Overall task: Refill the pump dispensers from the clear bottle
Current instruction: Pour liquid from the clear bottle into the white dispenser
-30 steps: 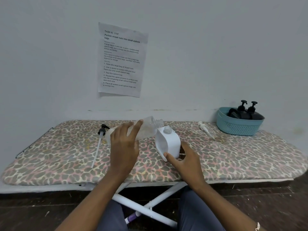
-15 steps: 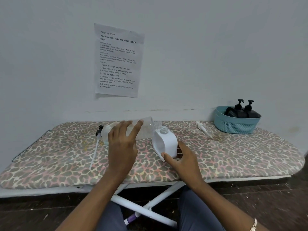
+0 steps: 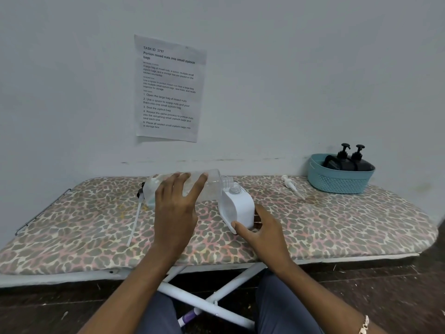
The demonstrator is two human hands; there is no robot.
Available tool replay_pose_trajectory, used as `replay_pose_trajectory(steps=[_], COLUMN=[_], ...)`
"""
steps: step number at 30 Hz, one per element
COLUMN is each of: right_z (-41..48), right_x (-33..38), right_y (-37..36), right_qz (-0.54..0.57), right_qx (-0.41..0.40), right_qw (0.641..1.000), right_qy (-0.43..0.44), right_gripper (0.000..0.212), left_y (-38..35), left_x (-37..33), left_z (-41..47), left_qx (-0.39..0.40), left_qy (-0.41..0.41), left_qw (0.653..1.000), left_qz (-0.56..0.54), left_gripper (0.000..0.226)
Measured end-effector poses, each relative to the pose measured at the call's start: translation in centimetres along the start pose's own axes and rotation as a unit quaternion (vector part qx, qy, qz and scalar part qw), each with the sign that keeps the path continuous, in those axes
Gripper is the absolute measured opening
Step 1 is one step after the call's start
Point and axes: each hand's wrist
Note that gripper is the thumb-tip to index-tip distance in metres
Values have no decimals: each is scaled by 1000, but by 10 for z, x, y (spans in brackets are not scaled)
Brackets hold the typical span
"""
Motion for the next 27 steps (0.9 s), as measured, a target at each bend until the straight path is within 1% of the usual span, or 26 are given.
replay_pose_trajectory(steps=[7,13,27], right_z=[0,-1,-1], right_x=[0,0,3], right_y=[0,0,1], right_qz=[10,21,11], right_qx=[-2,6,1], right_qw=[1000,1000,1000], right_qy=[-1,-7,-1], right_gripper=[59,56,57], left_y=[4,4,9], left_x=[-2,-1,-5], left_z=[2,4,6], left_qx=[9,13,13], left_qy=[-4,-7,-10], left_qw=[1000,1000,999], left_qz=[16,24,34], left_gripper=[91,90,92])
Point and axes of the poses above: each hand's wrist, its own z-axis towards the middle knuckle, its own y-axis out of the back of the hand, x = y × z, and after that the axes turned 12 degrees about -z, right-handed
